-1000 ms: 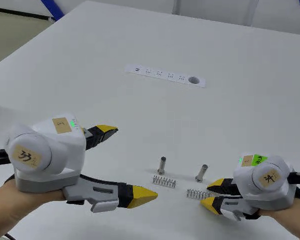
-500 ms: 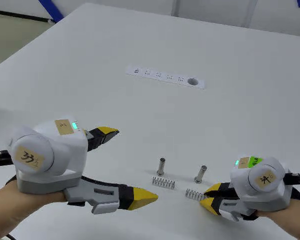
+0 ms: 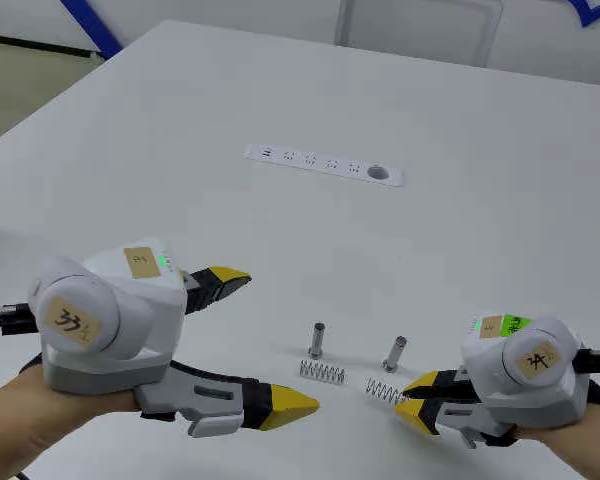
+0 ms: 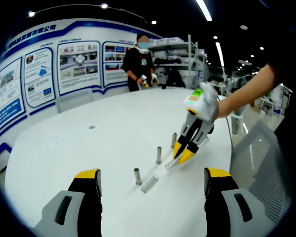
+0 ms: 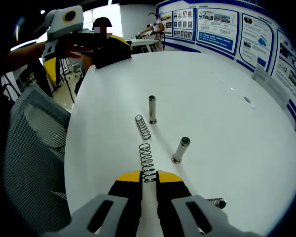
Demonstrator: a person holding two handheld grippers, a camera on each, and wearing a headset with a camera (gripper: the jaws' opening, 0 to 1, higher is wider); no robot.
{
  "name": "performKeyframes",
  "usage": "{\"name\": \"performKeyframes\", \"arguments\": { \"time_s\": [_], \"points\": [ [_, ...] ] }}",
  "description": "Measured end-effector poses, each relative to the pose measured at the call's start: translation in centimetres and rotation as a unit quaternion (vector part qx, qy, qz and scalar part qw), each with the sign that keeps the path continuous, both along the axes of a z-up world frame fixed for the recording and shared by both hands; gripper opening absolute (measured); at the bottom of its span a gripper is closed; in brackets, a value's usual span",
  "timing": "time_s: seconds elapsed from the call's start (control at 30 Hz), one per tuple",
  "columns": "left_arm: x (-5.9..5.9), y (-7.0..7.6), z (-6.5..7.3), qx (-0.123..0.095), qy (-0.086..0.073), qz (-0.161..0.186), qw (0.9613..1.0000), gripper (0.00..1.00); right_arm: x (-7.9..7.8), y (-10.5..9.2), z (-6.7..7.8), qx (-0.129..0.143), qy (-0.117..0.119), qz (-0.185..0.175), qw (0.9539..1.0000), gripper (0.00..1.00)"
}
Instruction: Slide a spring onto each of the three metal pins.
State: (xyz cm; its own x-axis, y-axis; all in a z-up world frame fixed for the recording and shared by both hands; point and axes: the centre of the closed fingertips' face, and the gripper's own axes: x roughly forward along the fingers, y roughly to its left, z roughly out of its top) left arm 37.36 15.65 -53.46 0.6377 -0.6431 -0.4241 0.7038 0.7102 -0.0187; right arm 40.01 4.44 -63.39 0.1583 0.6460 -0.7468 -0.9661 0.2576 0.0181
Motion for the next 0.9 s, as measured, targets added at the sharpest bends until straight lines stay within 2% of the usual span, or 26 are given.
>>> {"name": "performKeyframes", "arguments": {
  "time_s": [0.17,0.27,0.33,0.37,0.47,0.57,0.67,0.73,0.77,0.83,0.9],
  "points": [
    [-0.1,-1.2,0.2,0.003,-0.004,-0.017,0.9998,0.85,-0.1,-0.1,2.4,0.019,-0.011,0.003,0.9998,0.11],
    [0.0,-1.8,0.4,0.001,-0.005,-0.027,0.9996,0.83,-0.1,0.2,5.0,0.042,-0.020,0.006,0.9989,0.11],
    [0.1,-2.2,0.6,0.001,-0.007,-0.033,0.9994,0.81,-0.4,0.5,6.6,0.051,-0.028,0.018,0.9982,0.11],
    [0.2,-2.5,0.7,0.003,-0.009,-0.038,0.9992,0.79,-0.5,0.7,7.4,0.047,-0.041,0.035,0.9974,0.11],
    [0.4,-3.5,1.3,0.000,-0.014,-0.053,0.9985,0.75,-1.2,1.1,9.0,0.051,-0.051,0.055,0.9959,0.11],
    [0.5,-4.7,1.9,0.002,-0.022,-0.074,0.9970,0.71,-1.7,1.3,10.0,0.056,-0.056,0.066,0.9947,0.11],
    [0.3,-5.9,2.0,0.000,-0.024,-0.097,0.9950,0.64,-2.4,1.4,10.3,0.059,-0.055,0.074,0.9940,0.11],
    [0.1,-6.9,2.0,-0.015,-0.019,-0.111,0.9936,0.59,-2.8,1.4,10.3,0.057,-0.056,0.079,0.9937,0.11],
    [0.1,-7.1,1.9,-0.015,-0.016,-0.115,0.9931,0.57,-2.9,1.4,10.3,0.057,-0.055,0.081,0.9936,0.11],
    [-0.3,-7.7,1.5,-0.001,-0.017,-0.130,0.9913,0.54,-3.3,1.3,10.5,0.058,-0.054,0.085,0.9932,0.11],
    [-0.7,-8.3,1.4,0.000,-0.017,-0.141,0.9898,0.51,-3.7,1.3,10.5,0.055,-0.056,0.093,0.9926,0.11]
  ]
}}
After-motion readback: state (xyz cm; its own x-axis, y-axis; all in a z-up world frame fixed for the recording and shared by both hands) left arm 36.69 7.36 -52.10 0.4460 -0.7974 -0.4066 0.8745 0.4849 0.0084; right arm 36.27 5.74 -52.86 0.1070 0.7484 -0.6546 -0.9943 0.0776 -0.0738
